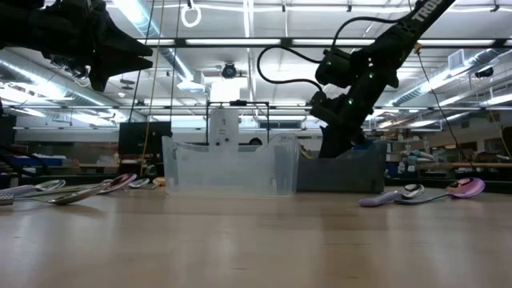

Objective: Sort silverware by color (type)
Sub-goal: Put the gold spoon into the black bin, then put the purple spoon into the bottom transparent bin

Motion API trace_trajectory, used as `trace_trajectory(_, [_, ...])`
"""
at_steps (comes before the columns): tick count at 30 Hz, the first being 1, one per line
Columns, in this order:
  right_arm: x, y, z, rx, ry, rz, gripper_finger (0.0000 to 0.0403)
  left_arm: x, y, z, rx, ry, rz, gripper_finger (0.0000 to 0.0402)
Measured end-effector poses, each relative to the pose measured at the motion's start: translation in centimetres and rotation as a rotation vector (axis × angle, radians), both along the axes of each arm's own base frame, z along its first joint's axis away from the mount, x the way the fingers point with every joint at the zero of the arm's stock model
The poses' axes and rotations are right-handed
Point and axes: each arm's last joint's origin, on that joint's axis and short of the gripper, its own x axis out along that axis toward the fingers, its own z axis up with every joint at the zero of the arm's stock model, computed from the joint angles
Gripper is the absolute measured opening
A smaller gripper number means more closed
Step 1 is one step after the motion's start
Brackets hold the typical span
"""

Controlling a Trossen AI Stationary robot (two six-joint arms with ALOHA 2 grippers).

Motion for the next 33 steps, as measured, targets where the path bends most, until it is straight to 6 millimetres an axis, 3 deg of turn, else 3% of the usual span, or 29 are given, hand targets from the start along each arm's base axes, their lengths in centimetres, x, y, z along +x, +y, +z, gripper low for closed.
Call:
trace_trajectory(8, [0.1,0.3,0.0,-0.006,0.006,0.014,0.002,0.0,0.0,0.0,0.001,0.0,0.0,0.0139])
trace_trajectory(16, [0.2,0.3,0.0,0.007,0.003,0.019,0.0076,0.0,0.0,0.0,0.0,-0.001,0.0,0.0139])
trace_trajectory(26, [1.2,0.1,1.8,-0.012,-0.029,0.057,0.01,0.0,0.0,0.0,0.04,0.015,0.003,0.0139])
trace_trajectory(33, [2.8,1.9,4.1,-0.071,0.026,0.155,0.0098,-0.1,0.1,0.0,0.083,0.029,0.05,0.0139])
